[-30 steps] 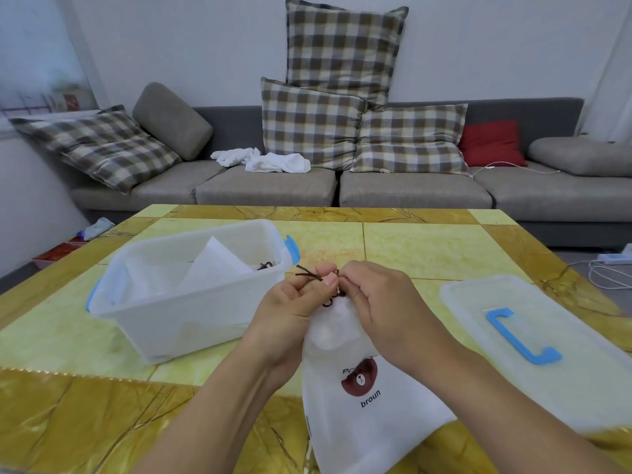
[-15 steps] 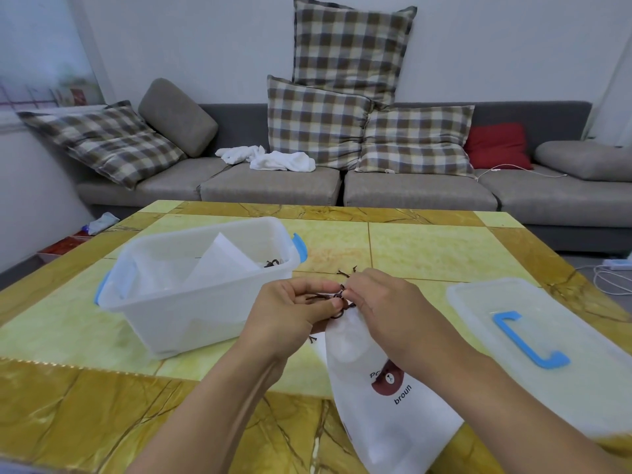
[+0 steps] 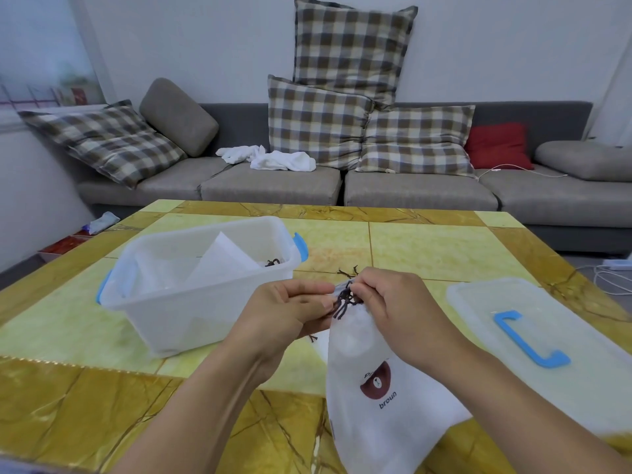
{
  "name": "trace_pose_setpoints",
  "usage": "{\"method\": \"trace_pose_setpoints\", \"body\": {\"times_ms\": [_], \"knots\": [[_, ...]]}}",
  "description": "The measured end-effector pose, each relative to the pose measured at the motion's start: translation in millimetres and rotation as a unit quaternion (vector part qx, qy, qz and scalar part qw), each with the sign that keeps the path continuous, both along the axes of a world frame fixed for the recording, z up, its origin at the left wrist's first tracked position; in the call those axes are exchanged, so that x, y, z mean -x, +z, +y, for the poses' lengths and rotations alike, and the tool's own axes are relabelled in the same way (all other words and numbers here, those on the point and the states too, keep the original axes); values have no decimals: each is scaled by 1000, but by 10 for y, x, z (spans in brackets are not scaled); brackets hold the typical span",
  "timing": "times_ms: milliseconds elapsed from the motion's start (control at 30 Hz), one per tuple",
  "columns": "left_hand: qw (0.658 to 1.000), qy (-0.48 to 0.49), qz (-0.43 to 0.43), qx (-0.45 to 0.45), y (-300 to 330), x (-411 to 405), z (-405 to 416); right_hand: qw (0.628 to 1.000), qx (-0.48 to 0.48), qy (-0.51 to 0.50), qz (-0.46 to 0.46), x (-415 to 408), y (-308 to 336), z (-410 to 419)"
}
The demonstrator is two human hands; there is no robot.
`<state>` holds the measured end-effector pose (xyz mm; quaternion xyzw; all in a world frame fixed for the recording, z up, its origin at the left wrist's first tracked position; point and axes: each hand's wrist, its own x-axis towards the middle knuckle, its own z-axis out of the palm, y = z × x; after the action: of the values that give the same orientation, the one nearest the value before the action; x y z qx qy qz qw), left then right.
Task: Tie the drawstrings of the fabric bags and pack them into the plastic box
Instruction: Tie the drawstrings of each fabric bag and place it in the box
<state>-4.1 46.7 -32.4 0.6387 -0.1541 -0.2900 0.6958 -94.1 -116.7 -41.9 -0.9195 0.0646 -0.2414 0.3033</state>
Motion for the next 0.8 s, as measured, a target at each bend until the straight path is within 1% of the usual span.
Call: {"method": "trace_pose_setpoints", "body": {"times_ms": [133, 300, 400, 467, 600, 733, 800], "knots": [[999, -17, -44, -6, -14, 41, -33, 1000, 2, -6, 2, -5, 0, 4], [998, -43, -27, 33, 6, 106, -75, 1000, -5, -6, -7, 3, 10, 34], [997, -50, -48, 28, -20, 119, -115, 1000, -5, -3, -10, -1, 6, 45], [996, -45, -80, 17, -43, 119, -128, 1000, 4, -7, -12, -9, 11, 43], [980, -26, -194, -22, -76, 154, -152, 1000, 3, -13, -18, -23, 18, 49], [973, 7, -228, -19, -84, 195, -196, 1000, -14, -11, -14, -26, 15, 45], [967, 21, -252, -31, -94, 175, -197, 1000, -28, -8, -11, -16, 18, 48]]}}
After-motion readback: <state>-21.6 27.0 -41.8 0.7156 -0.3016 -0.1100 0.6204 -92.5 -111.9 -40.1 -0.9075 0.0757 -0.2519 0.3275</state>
